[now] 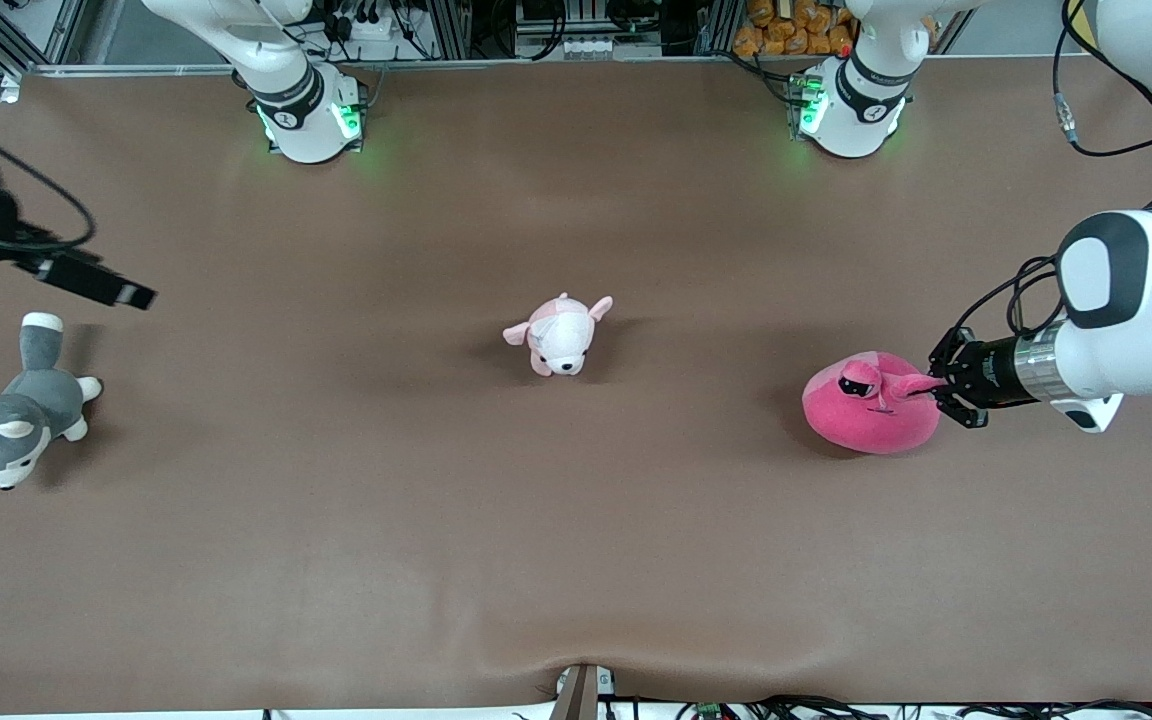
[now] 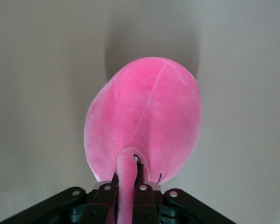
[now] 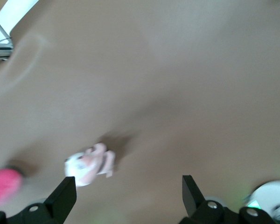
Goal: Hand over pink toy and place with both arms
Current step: 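Carry the pink toy toward the middle while the right gripper approaches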
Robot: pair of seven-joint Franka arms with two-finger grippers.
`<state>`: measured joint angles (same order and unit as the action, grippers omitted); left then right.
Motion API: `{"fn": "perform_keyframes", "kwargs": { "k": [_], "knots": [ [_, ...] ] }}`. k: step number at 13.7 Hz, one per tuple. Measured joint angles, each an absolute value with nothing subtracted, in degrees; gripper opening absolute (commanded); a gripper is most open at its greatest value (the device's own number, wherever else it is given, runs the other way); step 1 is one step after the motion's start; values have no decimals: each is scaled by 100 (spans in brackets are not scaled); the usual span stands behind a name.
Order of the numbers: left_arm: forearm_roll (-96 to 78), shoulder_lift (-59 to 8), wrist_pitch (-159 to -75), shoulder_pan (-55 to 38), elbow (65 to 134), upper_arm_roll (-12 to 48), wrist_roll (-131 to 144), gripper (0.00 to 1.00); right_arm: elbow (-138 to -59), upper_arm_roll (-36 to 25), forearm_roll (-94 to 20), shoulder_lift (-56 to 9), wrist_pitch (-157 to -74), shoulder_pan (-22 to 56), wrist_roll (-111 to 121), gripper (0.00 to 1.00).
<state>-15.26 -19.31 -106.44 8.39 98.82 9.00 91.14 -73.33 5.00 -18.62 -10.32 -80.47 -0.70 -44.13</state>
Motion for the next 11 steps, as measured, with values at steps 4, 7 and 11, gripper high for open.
{"fn": "perform_keyframes", "kwargs": {
  "k": [4, 7, 11],
  "knots": [
    [-2294, -1865, -9924, 831, 9218, 1110, 9284, 0, -7334, 513, -2529, -1122, -8302, 519, -7255, 100],
    [-2502, -1819, -9862, 793, 8860, 1725, 10064, 0, -7341, 524, -3106, -1208, -8850, 1002, -9298, 100],
    [-2687, -1818, -9941, 439, 8551, 2180, 11149, 0, -7354, 538, -3480, -1632, -10487, 1816, -11815, 100]
  ]
}}
